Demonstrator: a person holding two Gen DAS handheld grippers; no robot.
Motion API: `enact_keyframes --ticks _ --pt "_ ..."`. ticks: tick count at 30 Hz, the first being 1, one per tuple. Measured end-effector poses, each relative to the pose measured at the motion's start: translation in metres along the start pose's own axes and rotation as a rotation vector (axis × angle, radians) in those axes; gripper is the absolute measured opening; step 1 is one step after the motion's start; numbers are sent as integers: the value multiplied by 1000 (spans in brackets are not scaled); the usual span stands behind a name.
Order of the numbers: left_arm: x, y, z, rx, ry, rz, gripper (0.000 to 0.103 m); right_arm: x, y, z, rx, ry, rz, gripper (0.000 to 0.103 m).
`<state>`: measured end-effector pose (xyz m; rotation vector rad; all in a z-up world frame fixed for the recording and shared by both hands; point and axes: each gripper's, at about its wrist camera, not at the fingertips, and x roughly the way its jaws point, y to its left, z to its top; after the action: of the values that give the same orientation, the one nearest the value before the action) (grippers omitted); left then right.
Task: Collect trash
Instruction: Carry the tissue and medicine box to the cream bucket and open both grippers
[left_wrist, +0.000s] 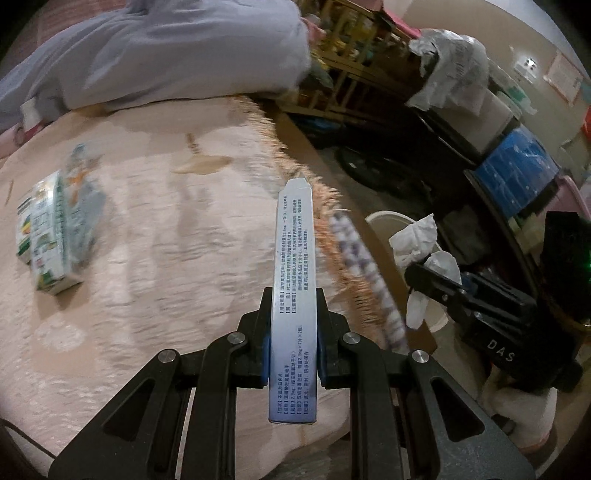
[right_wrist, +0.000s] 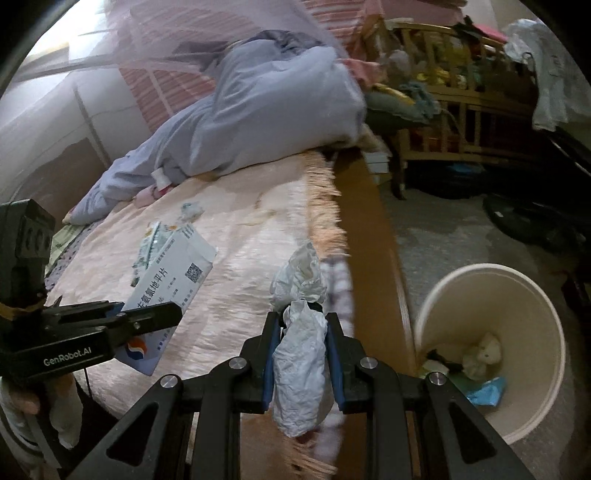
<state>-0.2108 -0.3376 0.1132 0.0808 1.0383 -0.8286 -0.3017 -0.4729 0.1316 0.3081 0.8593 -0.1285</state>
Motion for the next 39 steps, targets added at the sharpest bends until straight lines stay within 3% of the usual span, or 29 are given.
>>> enact_keyframes --ticks 16,28,39 --pt "52 -70 19 75 60 -88 16 -21 -87 -15 120 1 -131 23" --pt "80 -95 30 81 97 -136 16 -15 -126 -28 188 18 -193 23" --pt "113 -124 38 98 142 -184 16 -3 -170 -37 342 56 -217 23"
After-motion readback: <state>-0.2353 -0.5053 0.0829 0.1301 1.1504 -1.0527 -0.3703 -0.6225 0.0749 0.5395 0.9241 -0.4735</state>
